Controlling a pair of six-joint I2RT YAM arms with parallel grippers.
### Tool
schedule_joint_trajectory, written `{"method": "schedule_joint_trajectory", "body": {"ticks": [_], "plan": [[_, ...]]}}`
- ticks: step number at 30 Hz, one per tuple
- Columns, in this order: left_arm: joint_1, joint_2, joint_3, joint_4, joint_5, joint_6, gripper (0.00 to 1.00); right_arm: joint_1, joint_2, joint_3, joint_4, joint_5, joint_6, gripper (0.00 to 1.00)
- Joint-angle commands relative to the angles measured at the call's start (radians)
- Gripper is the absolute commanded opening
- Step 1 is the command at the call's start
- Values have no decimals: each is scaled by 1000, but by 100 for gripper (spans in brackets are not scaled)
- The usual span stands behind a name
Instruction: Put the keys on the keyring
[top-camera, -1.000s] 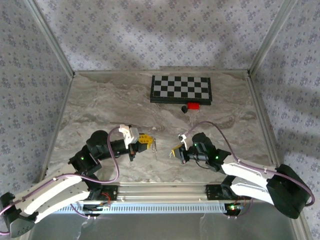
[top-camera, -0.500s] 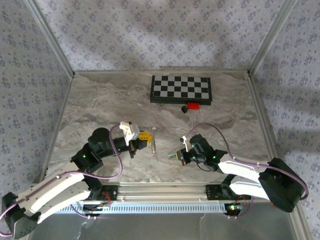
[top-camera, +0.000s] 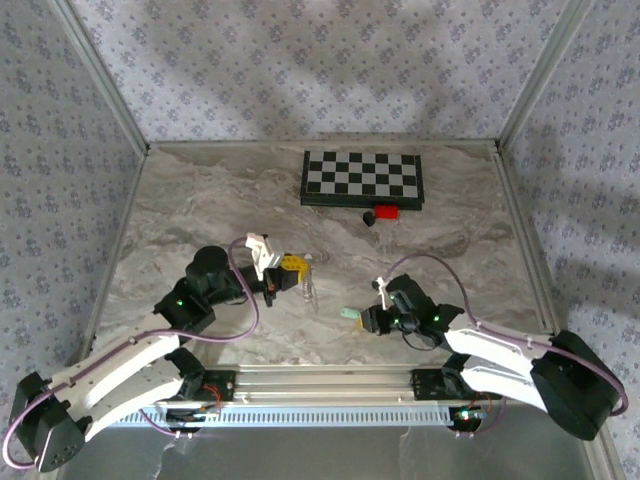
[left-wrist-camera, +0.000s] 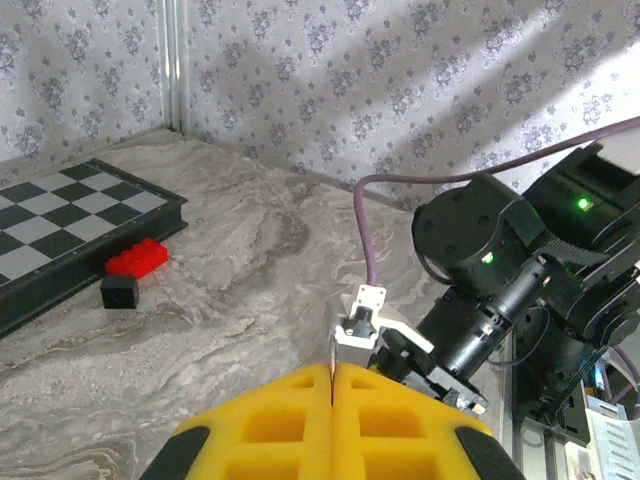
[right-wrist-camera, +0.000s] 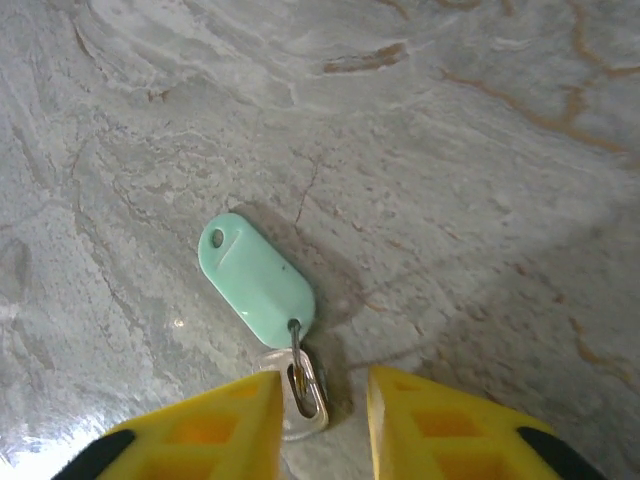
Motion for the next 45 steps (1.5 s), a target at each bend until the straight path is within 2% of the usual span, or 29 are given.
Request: {"method": "schedule_joint_trajectory", "body": {"ticks": [1, 3, 8, 16, 24, 33, 45], "plan": [[13, 3, 5, 63, 32, -21, 0, -34, -57, 67, -166, -16, 24, 37], [25, 15, 7, 64, 42, -24, 0, -63, -59, 95, -211, -41, 29, 42], [46, 64, 15, 82, 71, -28, 0, -103, 43, 249, -364, -89, -65, 43], [82, 113, 13, 116, 120, -45, 0, -110, 300, 454, -541, -183, -205, 35], [117, 122, 2, 134, 144, -48, 0, -108, 460, 596, -703, -188, -294, 30], [138, 120, -10, 157, 163, -60, 0, -87, 550, 644, -738, -186, -327, 30], [149, 123, -12, 168, 169, -66, 0, -76, 591, 668, -731, -177, -344, 20]]}}
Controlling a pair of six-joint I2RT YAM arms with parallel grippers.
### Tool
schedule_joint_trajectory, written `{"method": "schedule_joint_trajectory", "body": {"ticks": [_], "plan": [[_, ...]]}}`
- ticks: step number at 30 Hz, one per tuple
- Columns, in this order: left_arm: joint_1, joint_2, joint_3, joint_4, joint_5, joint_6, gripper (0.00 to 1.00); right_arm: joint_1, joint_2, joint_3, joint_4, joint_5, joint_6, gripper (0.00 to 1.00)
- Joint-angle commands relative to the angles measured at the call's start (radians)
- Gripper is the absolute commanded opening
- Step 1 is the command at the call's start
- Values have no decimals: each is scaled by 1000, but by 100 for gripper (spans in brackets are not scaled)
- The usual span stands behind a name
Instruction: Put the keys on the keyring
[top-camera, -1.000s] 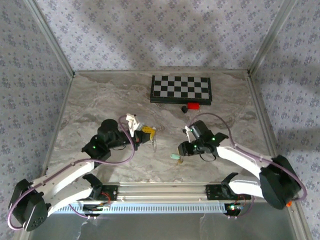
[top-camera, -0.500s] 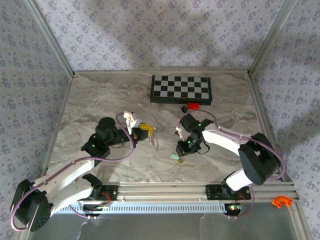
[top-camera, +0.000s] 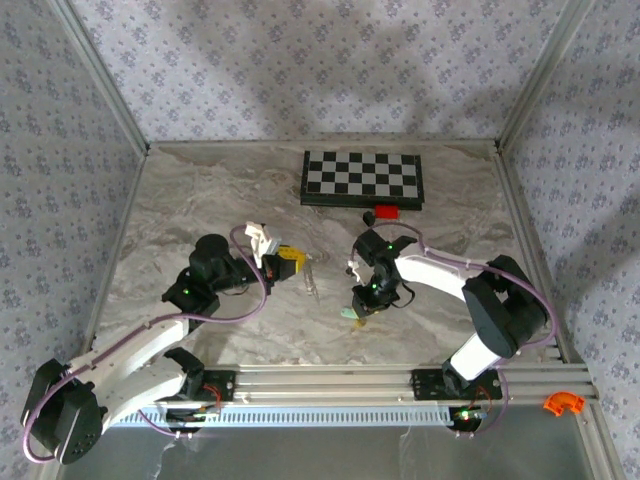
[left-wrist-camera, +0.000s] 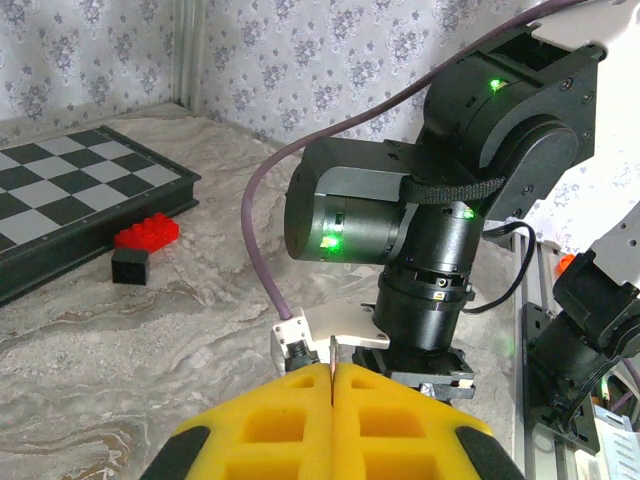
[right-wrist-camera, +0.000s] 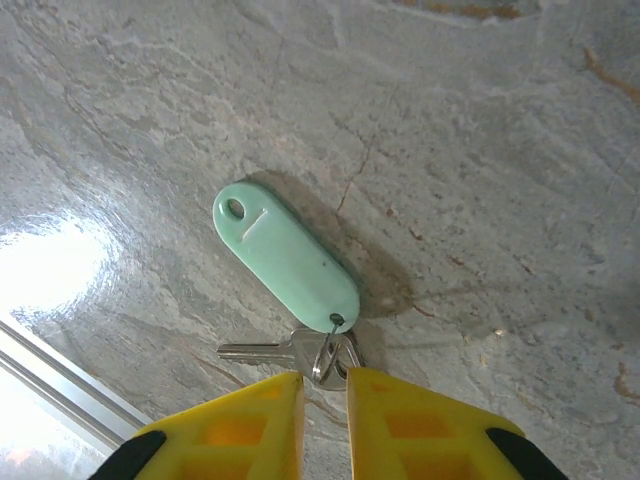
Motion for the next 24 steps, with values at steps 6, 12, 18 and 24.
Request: {"method": "schedule_joint_trajectory", "body": {"ticks": [6, 12, 18, 24], "plan": [[9, 0, 1, 60, 34, -16, 0, 8, 29, 38, -37, 16, -29, 25], [11, 2, -1, 64, 35, -18, 0, 14, 42, 51, -43, 24, -35, 27], [15, 3, -1, 68, 37, -20, 0, 24, 60, 59, -45, 18, -44, 24], [21, 4, -2, 73, 41, -23, 0, 25, 72, 71, -60, 23, -60, 19]]}}
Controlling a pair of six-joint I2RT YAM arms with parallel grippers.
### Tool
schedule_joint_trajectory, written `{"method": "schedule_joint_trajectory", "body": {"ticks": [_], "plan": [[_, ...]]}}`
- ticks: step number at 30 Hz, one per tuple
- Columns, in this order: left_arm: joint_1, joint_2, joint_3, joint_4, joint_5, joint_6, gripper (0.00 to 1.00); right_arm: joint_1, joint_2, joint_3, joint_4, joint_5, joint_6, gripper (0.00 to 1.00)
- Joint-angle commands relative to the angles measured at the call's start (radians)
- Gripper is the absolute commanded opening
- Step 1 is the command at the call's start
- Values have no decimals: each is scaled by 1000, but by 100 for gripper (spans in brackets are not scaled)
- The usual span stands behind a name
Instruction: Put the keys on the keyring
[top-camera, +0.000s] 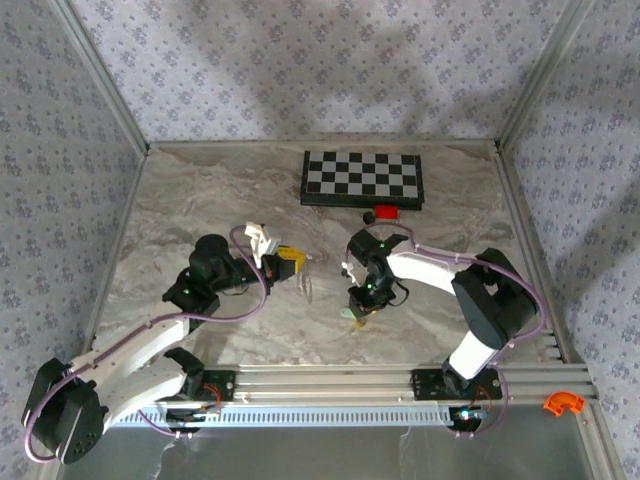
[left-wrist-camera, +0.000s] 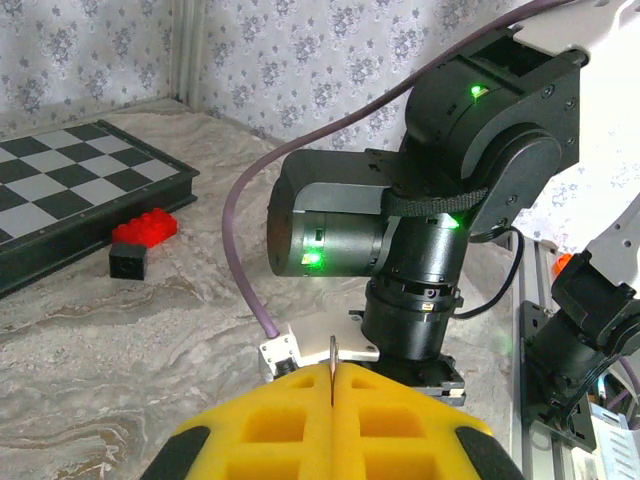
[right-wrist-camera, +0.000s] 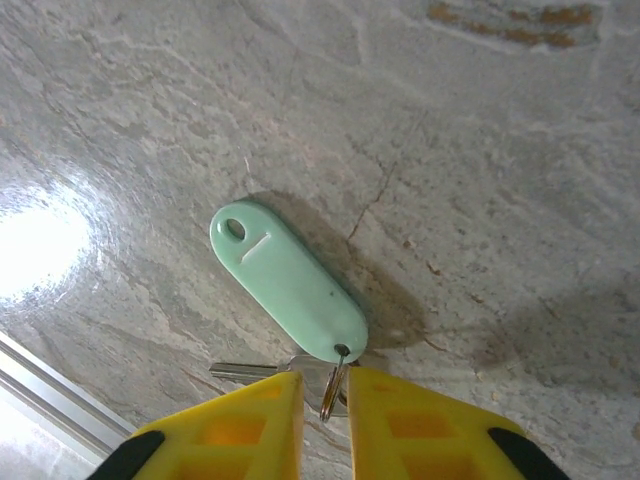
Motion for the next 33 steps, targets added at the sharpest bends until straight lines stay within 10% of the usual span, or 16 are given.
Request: {"method": "schedule_joint_trajectory", "body": {"ticks": [1, 33], "plan": [[8, -2, 8, 62, 26, -16, 0, 5, 10, 31, -44, 8, -24, 17], [21, 7, 3, 80, 36, -27, 0, 8, 30, 39, -51, -4, -52, 12]]}}
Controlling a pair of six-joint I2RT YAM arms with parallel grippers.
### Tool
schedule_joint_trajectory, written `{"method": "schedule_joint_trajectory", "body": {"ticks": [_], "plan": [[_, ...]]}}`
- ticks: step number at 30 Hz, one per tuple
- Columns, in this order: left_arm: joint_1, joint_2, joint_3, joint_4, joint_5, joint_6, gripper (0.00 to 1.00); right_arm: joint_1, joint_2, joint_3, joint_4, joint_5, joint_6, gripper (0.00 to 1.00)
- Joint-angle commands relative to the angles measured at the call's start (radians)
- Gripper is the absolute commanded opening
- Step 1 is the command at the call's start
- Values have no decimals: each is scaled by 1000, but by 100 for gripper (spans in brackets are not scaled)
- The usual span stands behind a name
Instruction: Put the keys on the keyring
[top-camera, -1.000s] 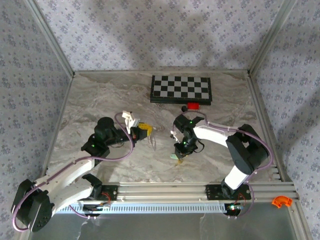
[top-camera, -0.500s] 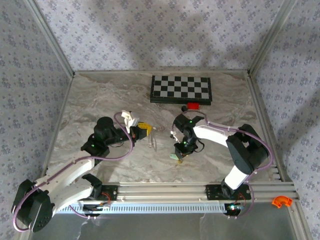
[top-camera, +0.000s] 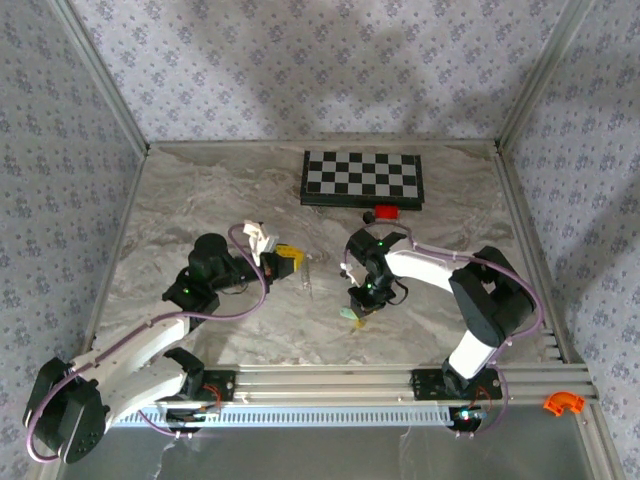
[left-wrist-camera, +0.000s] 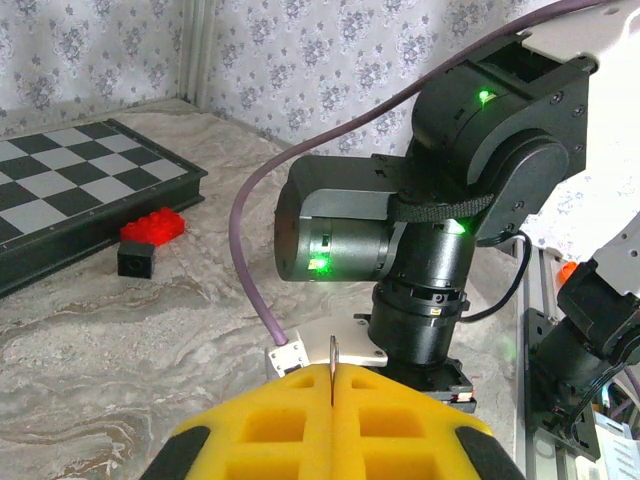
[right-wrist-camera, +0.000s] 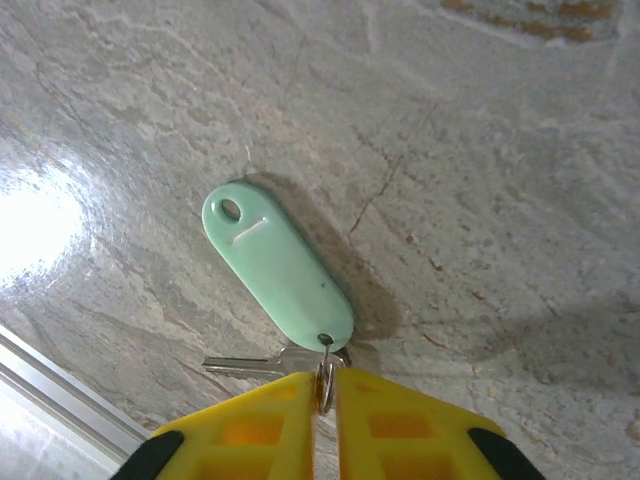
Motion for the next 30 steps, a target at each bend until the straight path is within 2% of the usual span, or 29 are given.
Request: {"method": "schedule_joint_trajectory", "body": {"ticks": [1, 11, 17, 26, 30], "plan": [[8, 0, 6, 67, 34, -9, 0, 8, 11, 21, -24, -7, -17, 11], [10, 1, 5, 67, 32, -9, 0, 11, -21, 10, -3, -10, -34, 0], [11, 0, 6, 65, 32, -8, 0, 19, -112, -34, 84, 0, -29, 0], [11, -4, 9, 62, 35, -8, 0, 38, -466, -201, 394, 43, -42, 0], [10, -5, 14, 62, 39, -9, 0, 41, -590, -240, 510, 22, -67, 0]]}}
